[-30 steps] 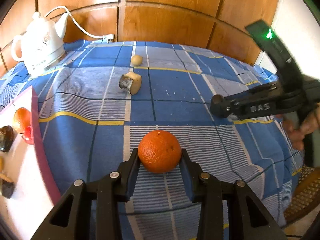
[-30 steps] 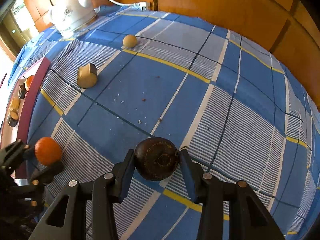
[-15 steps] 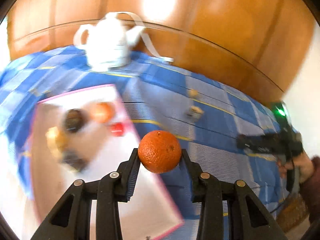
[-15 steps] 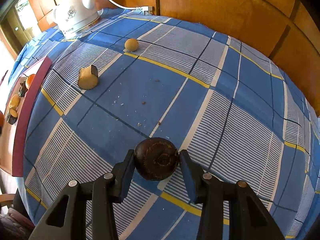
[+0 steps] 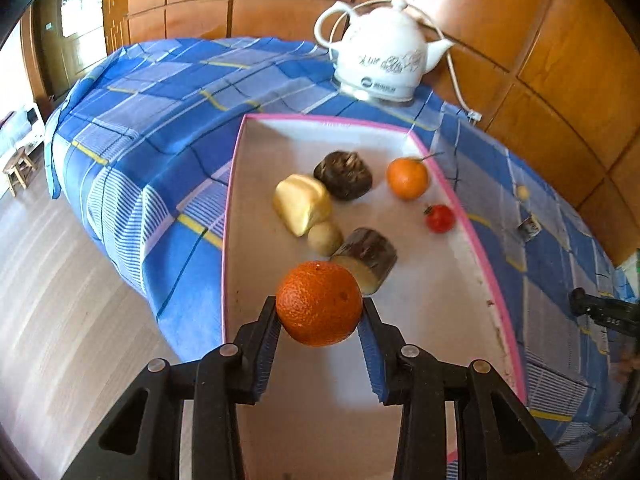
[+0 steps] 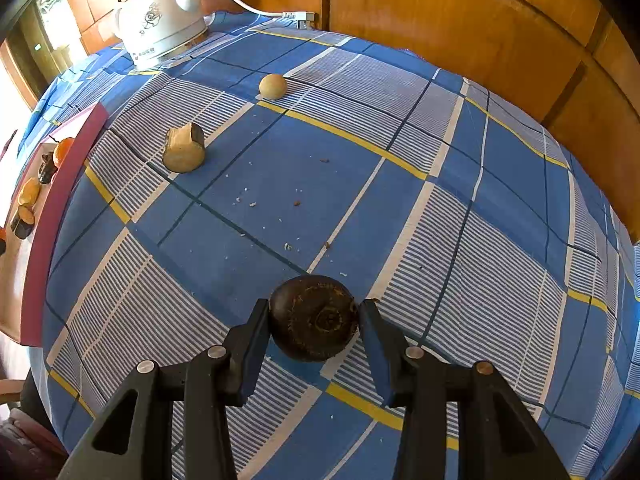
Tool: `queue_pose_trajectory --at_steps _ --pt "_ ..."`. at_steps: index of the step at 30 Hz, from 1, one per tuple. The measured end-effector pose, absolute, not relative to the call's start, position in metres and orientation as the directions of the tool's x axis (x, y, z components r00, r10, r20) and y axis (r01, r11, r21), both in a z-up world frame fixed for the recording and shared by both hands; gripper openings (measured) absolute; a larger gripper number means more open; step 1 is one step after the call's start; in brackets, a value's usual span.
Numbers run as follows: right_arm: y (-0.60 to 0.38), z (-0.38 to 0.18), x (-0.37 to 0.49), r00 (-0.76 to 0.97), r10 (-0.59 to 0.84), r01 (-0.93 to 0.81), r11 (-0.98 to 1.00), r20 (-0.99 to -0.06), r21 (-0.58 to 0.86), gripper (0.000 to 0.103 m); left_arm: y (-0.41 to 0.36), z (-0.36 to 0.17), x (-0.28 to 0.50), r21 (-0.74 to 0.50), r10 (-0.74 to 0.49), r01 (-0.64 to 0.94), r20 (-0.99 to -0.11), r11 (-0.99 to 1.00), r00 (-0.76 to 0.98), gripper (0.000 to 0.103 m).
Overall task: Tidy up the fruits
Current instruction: 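Carry the orange into the tray and open the left gripper while the right gripper holds the dark fruit, then carry the dark round fruit into the tray and open the right gripper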
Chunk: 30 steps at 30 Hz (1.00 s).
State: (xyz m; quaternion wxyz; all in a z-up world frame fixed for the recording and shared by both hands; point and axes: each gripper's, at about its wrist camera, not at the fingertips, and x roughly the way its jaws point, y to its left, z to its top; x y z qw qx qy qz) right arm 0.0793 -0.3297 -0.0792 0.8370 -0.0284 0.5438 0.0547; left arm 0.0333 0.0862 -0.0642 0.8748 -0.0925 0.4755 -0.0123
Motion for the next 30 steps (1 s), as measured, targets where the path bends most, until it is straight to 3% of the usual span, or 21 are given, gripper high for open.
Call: queue_pose_trajectory --at_steps 16,18,20,21,30 --pt "-0.331 -0.081 0.081 0.402 0.060 -0.123 0.992 -0.914 0.011 0.045 0.088 -0.076 0.091 -0.093 -0.017 -0.120 -0.854 0.988 0.519 0.041" --pt "-0.331 -0.081 0.081 0.402 0.058 -0.124 0.992 -0.914 0.008 0.045 0.088 -0.071 0.092 -0.077 -0.001 -0.118 -0.844 0.990 0.536 0.046" --pt "-0.330 -0.081 0.081 0.402 0.058 -0.123 0.992 -0.914 0.008 0.045 0.088 -0.066 0.089 -0.069 0.011 -0.123 -0.833 0.990 0.554 0.062" --pt "-0.330 -0.081 0.081 0.402 0.057 -0.124 0.992 -0.914 0.008 0.045 0.089 -0.064 0.087 -0.070 0.012 -0.124 -0.829 0.990 0.560 0.064" --pt "-0.330 -0.082 0.081 0.402 0.051 -0.127 0.992 -0.914 0.000 0.045 0.083 -0.055 0.057 -0.058 0.033 -0.133 -0.804 0.989 0.594 0.066"
